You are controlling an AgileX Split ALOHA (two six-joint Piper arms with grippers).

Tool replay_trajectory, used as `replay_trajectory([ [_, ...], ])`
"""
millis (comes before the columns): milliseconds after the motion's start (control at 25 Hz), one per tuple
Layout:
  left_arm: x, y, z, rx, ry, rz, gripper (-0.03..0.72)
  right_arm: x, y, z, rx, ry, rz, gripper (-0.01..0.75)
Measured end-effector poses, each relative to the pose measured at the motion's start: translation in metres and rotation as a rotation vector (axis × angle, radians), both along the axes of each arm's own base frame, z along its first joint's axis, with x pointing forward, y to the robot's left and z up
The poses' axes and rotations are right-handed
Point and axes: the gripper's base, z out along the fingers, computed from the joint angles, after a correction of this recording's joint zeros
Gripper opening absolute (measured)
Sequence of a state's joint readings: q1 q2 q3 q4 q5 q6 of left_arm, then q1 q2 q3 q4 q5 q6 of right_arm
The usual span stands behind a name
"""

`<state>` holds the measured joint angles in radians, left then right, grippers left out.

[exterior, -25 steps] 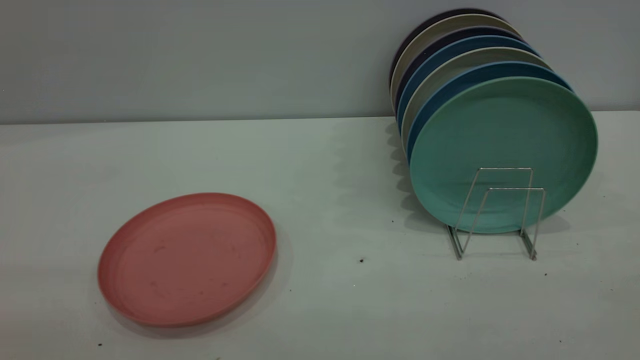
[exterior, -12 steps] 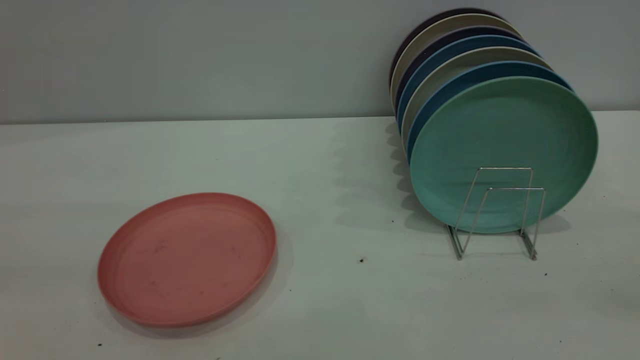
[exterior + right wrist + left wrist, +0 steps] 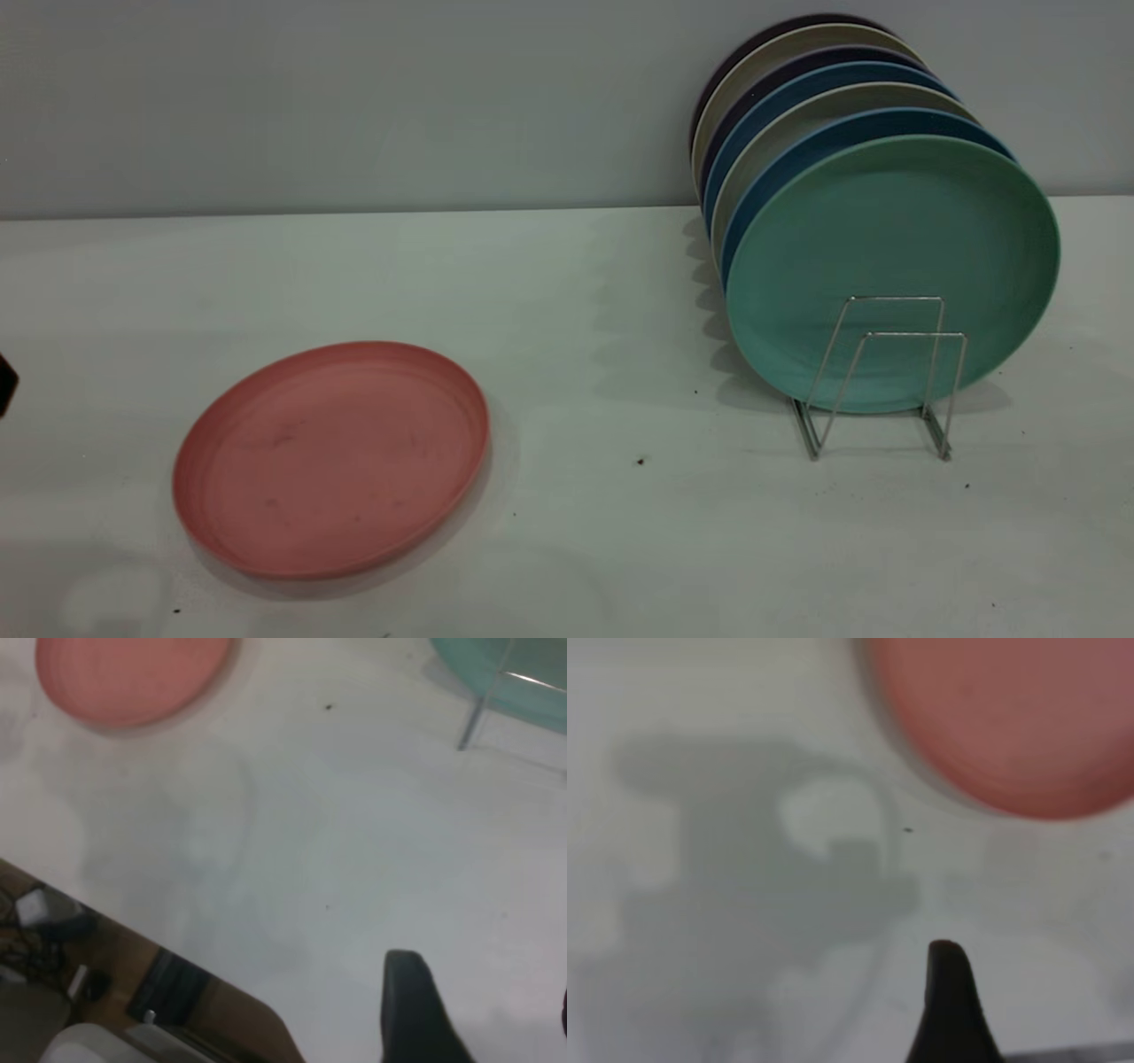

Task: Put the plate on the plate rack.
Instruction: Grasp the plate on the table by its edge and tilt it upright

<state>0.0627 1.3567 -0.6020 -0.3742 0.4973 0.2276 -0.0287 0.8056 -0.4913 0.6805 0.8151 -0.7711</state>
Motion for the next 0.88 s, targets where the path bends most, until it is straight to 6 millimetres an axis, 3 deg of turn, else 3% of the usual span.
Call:
replay_trajectory([
  [240,0.033,0.004,-0.037,-0.188,-0.003,0.004,0.541,0.002,0.003,0.002,0.027,-0.024,0.017,0.417],
  [400,0.052,0.003,-0.072,-0.256,0.004,0.049,0.541,0.003,0.003,0.002,0.027,-0.029,0.023,0.417],
  [600,0.062,0.006,-0.108,-0.268,0.044,0.106,0.541,0.003,0.003,0.002,0.026,-0.031,0.023,0.417],
  [880,0.067,0.006,-0.138,-0.299,0.066,0.170,0.516,0.003,0.003,0.002,0.024,-0.035,0.021,0.417],
])
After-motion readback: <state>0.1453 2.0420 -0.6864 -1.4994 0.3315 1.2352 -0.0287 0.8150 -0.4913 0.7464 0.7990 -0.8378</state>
